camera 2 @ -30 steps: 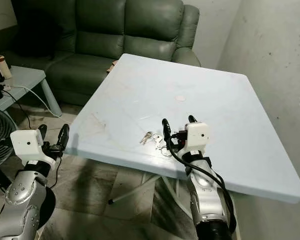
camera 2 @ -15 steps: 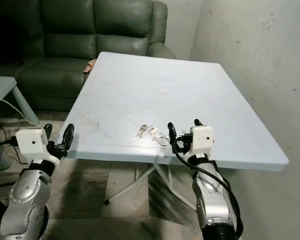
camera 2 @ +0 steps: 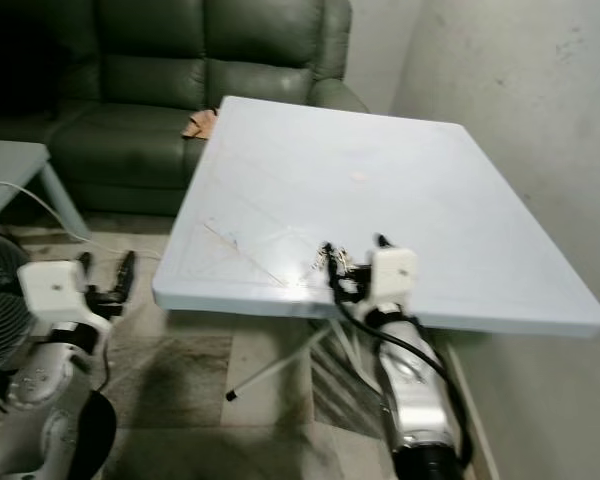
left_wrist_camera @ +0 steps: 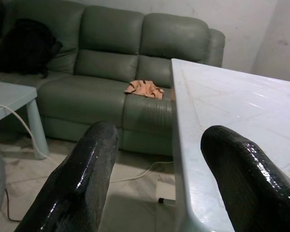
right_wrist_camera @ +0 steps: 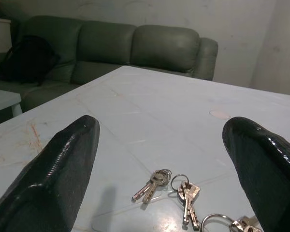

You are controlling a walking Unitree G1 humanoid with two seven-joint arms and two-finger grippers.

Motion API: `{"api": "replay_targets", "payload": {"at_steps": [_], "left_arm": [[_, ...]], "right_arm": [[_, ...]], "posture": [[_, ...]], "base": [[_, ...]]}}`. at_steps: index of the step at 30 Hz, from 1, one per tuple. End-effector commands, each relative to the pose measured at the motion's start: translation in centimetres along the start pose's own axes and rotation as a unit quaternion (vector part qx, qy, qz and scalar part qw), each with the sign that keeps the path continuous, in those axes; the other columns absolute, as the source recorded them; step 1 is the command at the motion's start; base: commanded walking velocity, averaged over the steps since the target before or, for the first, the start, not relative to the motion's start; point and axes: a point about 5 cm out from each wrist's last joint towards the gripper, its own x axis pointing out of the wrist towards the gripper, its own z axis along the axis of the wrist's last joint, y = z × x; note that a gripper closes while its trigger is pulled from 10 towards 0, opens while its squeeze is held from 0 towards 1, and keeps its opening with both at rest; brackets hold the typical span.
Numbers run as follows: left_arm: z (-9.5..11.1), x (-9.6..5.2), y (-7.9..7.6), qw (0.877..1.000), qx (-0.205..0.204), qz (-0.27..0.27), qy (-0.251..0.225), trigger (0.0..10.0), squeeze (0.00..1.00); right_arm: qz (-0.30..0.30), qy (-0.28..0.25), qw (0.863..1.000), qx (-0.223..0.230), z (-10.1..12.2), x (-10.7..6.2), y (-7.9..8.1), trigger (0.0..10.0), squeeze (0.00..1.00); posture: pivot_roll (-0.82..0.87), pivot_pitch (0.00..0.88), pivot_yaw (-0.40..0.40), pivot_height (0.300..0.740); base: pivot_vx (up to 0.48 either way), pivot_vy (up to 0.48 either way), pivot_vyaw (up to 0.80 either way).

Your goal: Hang keys on a hook

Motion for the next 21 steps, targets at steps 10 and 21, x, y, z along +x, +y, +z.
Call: {"api": "replay_targets", "payload": {"at_steps": [10,21], "left_arm": [[-0.1,0.4,-0.8,1.0,0.007,-0.009,0.005,10.0,0.0],[-0.2,0.7,-2.6,0.998,0.025,-0.054,0.007,10.0,0.0]], "right_arm": [[-0.007,0.003,1.0,-0.012,0.4,0.4,-0.9,10.0,0.0],[0.039,0.016,0.997,-0.061,0.6,1.5,-0.4,10.0,0.0]], "posture": [[-0.11,0.0,-0.071,0.724],[-0.1,0.0,-0.071,0.724]], "base": [[0.0,0.0,0.0],[0.0,0.0,0.0]]}}
